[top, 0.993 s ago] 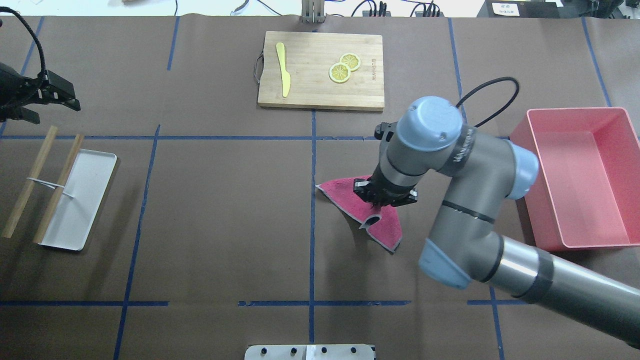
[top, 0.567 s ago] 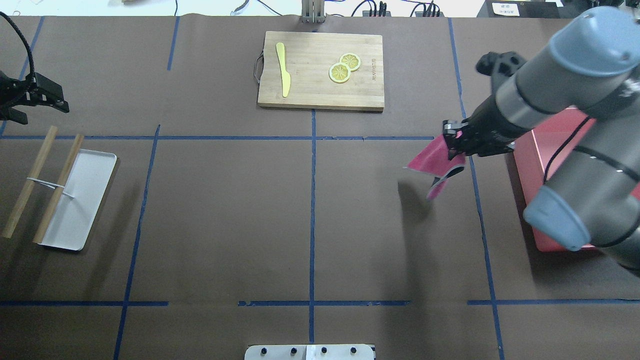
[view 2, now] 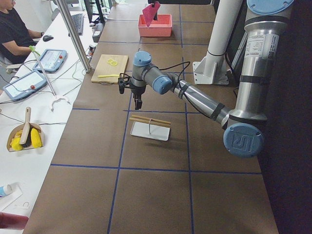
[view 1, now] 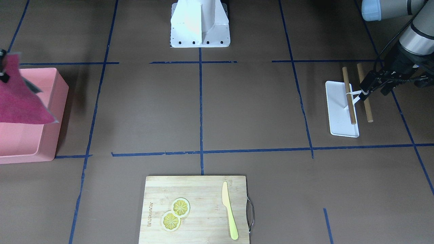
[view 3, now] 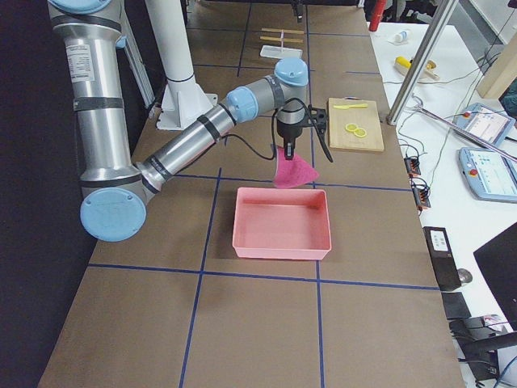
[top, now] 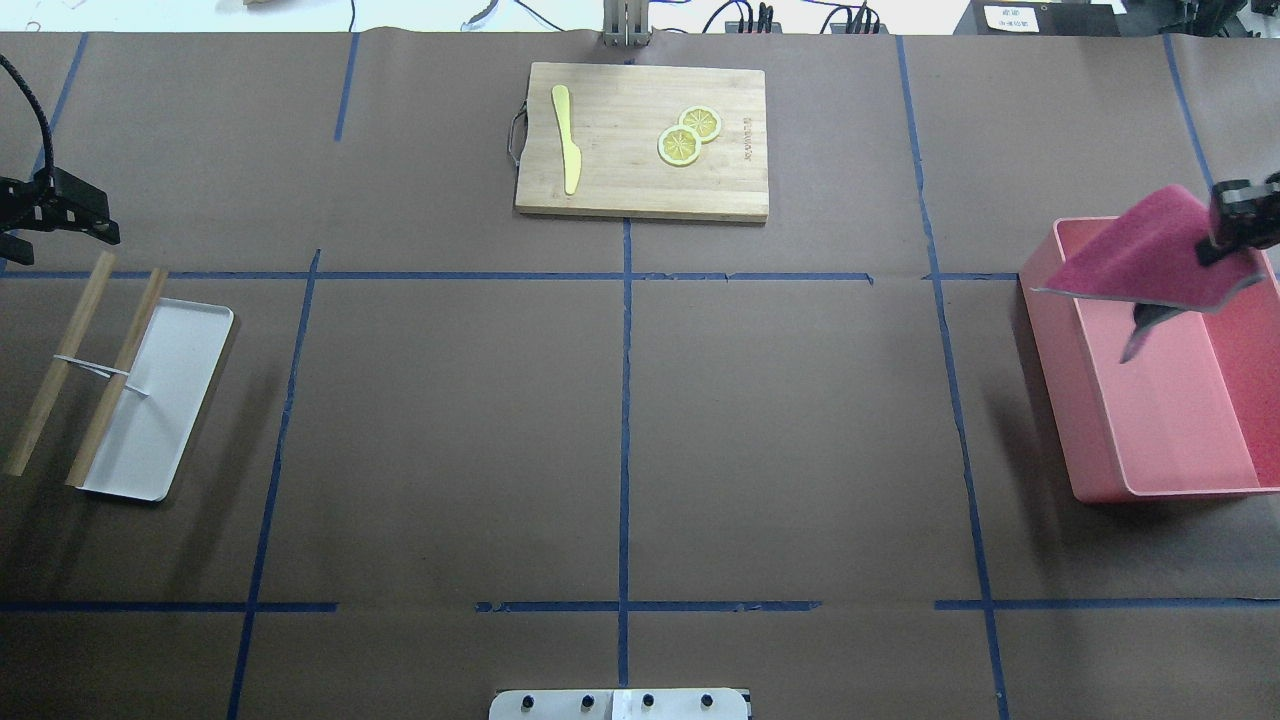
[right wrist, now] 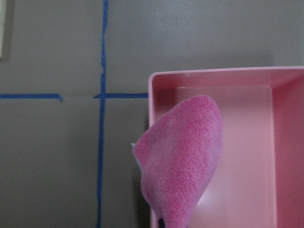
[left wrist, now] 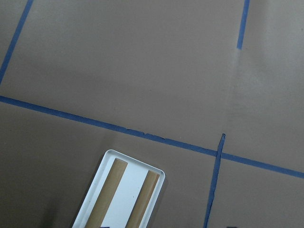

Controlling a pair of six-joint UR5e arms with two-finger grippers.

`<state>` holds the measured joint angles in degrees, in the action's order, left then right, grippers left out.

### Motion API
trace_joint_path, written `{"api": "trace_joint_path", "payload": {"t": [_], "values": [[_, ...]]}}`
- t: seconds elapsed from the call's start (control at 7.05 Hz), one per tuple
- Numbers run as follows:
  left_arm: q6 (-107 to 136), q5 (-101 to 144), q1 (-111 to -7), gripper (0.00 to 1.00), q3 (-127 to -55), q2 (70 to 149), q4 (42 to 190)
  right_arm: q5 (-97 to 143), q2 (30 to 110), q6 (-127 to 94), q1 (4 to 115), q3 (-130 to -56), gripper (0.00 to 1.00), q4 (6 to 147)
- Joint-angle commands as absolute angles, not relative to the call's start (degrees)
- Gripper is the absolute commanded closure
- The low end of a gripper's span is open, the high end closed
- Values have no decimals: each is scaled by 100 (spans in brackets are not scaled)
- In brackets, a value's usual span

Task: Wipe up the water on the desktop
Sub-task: 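Carry the cloth with the right gripper into the pink bin and release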

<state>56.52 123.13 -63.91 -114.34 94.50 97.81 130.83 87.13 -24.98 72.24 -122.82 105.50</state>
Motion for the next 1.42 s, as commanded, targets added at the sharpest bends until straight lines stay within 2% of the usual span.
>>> {"api": "trace_joint_path", "payload": {"t": [0.0,0.14,0.28,0.43,0.57,0.85,1.13,1.28], "values": [[5643,12313,-6390,13,-11435,9439,9782,13052,9018,-1478,7392,-11675,97,10530],[5643,12305,-6390,13,-11435,9439,9782,13060,9018,-1050,7392,-11385,96,10529],[5651,12313,-6390,13,-11417,9439,9782,13052,8983,-1098,7313,-11251,91,10529],[5643,12322,-6390,1,-11400,9439,9791,13043,8948,-1099,7104,-11128,25,10529],[5643,12322,-6390,0,-11399,9431,9800,13052,8939,-1107,7093,-11127,0,10529],[4684,12409,-6407,0,-11408,9230,9748,13060,8886,-1037,7232,-11354,0,10529],[2937,12769,-7098,0,-11373,8765,9573,13078,8859,-671,7959,-11321,0,10555],[1744,12779,-7563,0,-11321,8719,8910,13078,8903,-329,8198,-11242,0,10599]]}}
